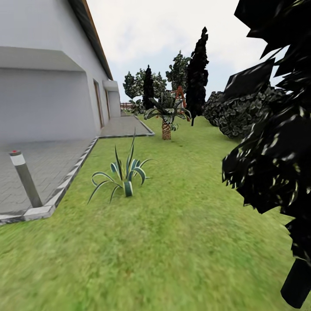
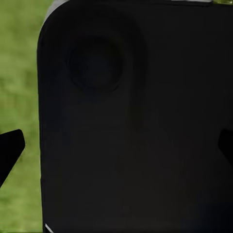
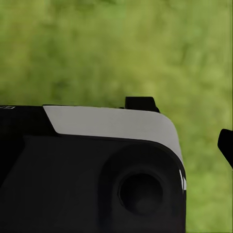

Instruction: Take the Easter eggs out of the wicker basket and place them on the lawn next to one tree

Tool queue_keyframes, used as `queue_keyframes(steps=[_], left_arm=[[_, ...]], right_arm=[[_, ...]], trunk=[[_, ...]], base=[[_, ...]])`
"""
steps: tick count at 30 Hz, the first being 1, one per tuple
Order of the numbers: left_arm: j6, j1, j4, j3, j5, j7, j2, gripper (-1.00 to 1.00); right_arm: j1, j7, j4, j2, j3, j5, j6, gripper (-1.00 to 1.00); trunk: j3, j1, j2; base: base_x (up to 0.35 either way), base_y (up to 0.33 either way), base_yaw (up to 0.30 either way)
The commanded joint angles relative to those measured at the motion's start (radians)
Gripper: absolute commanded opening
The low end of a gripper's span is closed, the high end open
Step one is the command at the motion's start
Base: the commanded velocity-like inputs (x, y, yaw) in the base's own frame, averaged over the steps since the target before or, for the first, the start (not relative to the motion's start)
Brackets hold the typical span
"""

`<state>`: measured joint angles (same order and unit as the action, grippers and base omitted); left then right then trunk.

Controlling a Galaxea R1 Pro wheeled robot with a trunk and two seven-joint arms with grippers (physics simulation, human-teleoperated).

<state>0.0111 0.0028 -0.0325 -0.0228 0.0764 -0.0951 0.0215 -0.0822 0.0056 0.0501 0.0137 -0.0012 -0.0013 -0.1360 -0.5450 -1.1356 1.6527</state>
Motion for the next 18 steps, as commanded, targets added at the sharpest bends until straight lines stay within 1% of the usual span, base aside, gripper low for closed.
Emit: queue_keyframes(steps=[1, 5, 18], left_arm=[[0.001, 0.0, -0.001, -0.002, 0.008, -0.005, 0.001, 1.0], [0.001, 0.0, -0.001, -0.002, 0.008, -0.005, 0.006, 1.0], [0.001, 0.0, -0.001, -0.002, 0.008, -0.005, 0.006, 1.0]], right_arm=[[-0.001, 0.001, -0.001, 0.0, 0.0, 0.0, -0.004, 1.0], [-0.001, 0.001, -0.001, 0.0, 0.0, 0.0, -0.004, 1.0], [-0.001, 0.001, -0.001, 0.0, 0.0, 0.0, -0.004, 1.0]], trunk=[[0.0, -0.001, 0.0], [0.003, -0.001, 0.0], [0.013, -0.001, 0.0]], base=[[0.332, 0.14, -0.114], [0.332, 0.143, -0.133], [0.329, 0.159, -0.147]])
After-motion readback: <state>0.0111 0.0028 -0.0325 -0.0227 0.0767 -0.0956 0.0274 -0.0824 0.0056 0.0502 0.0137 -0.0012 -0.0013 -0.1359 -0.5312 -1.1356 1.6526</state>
